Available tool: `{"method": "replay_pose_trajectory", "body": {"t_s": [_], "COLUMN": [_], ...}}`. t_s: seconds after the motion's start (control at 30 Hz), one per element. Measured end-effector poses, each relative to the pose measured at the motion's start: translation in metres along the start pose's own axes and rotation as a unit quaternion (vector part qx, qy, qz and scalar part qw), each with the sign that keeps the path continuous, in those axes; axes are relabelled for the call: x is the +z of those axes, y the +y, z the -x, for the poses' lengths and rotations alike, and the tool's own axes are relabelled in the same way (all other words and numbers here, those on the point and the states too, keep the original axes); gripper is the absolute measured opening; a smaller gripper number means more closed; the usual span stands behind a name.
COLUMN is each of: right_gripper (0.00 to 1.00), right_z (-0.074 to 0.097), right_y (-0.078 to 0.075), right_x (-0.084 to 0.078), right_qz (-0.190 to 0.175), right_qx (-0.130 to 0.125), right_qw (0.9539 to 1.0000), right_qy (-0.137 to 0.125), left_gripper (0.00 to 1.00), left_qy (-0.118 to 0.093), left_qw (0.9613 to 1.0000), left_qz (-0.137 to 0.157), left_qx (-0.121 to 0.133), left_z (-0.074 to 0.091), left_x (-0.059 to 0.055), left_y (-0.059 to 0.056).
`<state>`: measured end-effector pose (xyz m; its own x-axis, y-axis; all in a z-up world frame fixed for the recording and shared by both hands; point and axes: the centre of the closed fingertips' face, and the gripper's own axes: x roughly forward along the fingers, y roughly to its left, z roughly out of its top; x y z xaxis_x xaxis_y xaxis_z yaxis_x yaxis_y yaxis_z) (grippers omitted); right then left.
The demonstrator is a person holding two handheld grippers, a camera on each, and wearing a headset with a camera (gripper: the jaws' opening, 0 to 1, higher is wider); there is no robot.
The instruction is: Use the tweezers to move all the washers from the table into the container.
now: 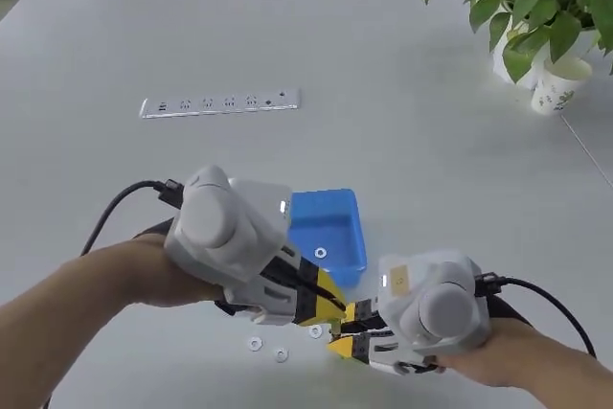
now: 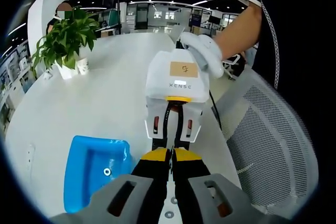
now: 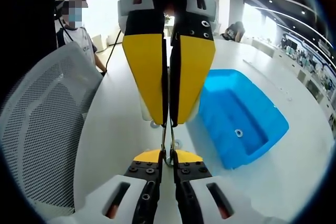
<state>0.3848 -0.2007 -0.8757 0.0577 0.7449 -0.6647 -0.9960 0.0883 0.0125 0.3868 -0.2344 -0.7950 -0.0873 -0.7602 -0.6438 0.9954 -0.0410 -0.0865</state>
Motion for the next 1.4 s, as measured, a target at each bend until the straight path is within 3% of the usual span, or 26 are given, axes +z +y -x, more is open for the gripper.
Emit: {"method": "replay_pose_trajectory", "body": {"t_s": [0.83,1.4], "right_gripper": [0.09,0.09], "right_z": [0.001,0.009], "right_y": [0.001,-0.005], "right_x": [0.001,0.02], "right_qz": [-0.003,0.01], "right_qx": [0.001,0.001], "right_qw": [1.0,0.9999], "right_qy": [0.001,-0.005], "left_gripper": [0.05,0.05], "left_qy": [0.002,-0.002], "left_qw": [1.0,1.0], "left_qz": [0.0,0.005], "left_qx": [-0.004,0.003], "left_z": [0.001,0.02], "left_x": [0.0,0.01], "left_y": [0.0,0.004]}}
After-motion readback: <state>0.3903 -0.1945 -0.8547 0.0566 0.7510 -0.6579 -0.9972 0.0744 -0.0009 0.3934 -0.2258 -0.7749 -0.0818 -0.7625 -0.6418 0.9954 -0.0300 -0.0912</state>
